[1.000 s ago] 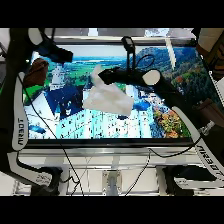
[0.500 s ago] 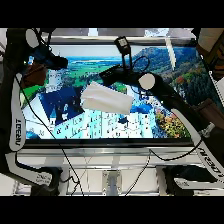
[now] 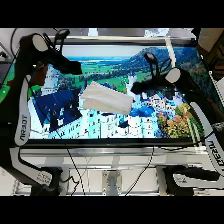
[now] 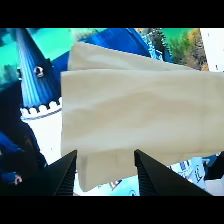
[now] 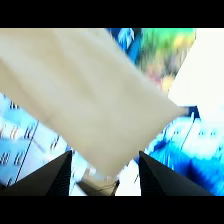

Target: Fold the shirts.

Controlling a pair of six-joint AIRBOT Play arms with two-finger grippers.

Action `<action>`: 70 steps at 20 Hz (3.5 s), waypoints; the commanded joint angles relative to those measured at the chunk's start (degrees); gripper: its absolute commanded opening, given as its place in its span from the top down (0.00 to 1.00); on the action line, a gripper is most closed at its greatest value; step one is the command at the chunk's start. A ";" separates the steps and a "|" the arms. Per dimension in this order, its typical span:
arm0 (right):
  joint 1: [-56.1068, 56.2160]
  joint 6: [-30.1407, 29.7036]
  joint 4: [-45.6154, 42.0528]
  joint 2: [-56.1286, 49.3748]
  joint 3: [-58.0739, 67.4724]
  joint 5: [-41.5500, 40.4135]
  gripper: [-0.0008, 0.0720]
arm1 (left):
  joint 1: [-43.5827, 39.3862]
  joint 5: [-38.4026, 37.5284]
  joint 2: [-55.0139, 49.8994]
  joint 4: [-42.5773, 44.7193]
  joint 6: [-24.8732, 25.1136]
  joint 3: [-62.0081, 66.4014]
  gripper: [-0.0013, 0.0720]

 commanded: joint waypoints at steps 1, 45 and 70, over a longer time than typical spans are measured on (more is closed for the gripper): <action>-3.80 1.66 5.90 0.07 -7.52 8.11 0.33 | -0.04 -2.62 -4.61 -5.70 0.50 -0.35 0.41; -30.21 1.90 -22.97 8.00 8.33 9.90 0.95 | -0.02 -10.62 -12.00 -6.86 0.52 -0.39 0.41; -84.37 1.25 -8.98 13.05 5.07 20.04 0.45 | -0.02 -8.68 -12.00 -7.13 -0.22 -0.39 0.41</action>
